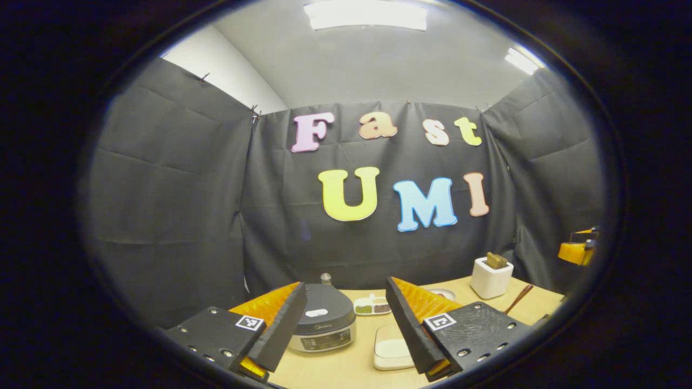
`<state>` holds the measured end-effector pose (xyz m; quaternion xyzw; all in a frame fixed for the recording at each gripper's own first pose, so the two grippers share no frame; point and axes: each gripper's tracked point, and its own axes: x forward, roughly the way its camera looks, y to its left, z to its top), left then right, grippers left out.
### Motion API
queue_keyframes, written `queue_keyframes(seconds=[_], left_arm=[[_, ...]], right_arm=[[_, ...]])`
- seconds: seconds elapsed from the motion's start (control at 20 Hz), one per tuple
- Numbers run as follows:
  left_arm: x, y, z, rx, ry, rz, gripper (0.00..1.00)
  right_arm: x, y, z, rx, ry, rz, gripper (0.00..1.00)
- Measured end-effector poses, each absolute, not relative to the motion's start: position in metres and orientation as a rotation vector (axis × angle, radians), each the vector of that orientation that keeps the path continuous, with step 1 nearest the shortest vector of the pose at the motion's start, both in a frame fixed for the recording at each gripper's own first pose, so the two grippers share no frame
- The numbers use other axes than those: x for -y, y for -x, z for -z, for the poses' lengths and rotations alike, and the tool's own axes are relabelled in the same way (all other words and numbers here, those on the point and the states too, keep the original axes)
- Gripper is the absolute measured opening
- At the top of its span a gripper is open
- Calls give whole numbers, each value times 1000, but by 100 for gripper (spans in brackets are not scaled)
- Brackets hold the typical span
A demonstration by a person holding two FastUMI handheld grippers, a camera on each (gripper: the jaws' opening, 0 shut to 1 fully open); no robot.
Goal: Close the left gripper, press the button to open the rice cooker; take a wooden spoon from the chopstick holder with the right hand, scoop a spoonful of rice and pour it into the rice cooker, then put the wooden spoon back into the chopstick holder.
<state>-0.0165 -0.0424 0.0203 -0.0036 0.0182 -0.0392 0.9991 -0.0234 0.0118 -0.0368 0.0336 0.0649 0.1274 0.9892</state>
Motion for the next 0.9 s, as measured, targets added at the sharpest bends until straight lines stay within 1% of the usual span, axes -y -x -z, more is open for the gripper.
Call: queue_keyframes(seconds=[0.15, 0.25, 0.3, 0.5, 0.85, 0.9], left_arm=[[36, 34, -20, -31, -7, 90, 89], [34, 45, -19, -30, 3, 101, 94], [31, 51, -19, -27, 7, 102, 89], [26, 67, -16, -22, 7, 114, 89], [23, 76, -27, 4, -4, 129, 89], [22, 77, -29, 8, -7, 130, 94]], right_arm=[[-18, 36, 31, -118, -60, -243, 98], [-25, 45, 28, -112, -64, -241, 98], [-28, 50, 26, -107, -64, -240, 98], [-36, 63, 20, -93, -55, -240, 98], [-38, 70, 11, -74, -62, -225, 98], [-37, 70, 9, -70, -63, -224, 98]])
